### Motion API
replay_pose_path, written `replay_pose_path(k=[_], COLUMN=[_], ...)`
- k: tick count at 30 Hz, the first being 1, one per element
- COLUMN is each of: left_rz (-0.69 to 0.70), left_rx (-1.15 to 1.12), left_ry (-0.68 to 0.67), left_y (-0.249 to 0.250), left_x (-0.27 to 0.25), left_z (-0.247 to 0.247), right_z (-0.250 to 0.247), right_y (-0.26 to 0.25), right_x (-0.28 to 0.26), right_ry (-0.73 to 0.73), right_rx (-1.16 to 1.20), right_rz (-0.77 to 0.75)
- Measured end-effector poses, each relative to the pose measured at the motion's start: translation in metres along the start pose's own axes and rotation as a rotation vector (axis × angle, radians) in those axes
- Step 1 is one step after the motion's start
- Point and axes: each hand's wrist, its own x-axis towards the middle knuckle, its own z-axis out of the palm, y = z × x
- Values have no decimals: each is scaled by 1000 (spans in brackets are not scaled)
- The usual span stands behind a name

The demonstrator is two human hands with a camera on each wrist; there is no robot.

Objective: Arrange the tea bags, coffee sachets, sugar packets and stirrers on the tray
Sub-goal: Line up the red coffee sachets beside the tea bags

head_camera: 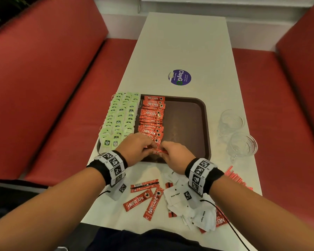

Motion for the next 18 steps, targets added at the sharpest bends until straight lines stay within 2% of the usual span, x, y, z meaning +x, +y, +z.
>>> replay_pose_path(k=[3,6,11,15,18], left_rz=[-64,-176,-180,-186,-161], left_rx=[36,130,385,434,431], left_ry=[18,-54,-171,-131,-158], left_y=[-8,-18,-21,-18,-13], left_x=[-6,-13,-17,-12,-6], left_z=[3,1,-1,0,2], right_z=[6,8,16,34,42], right_y=[1,4,-6,-19,-27], right_x=[-1,-6,-10,-11,-9], right_ry=[52,86,-187,-261,-290], right_rx=[-44,-145,-273,-415,-484], right_rz=[-8,-91,-208,-262,-262])
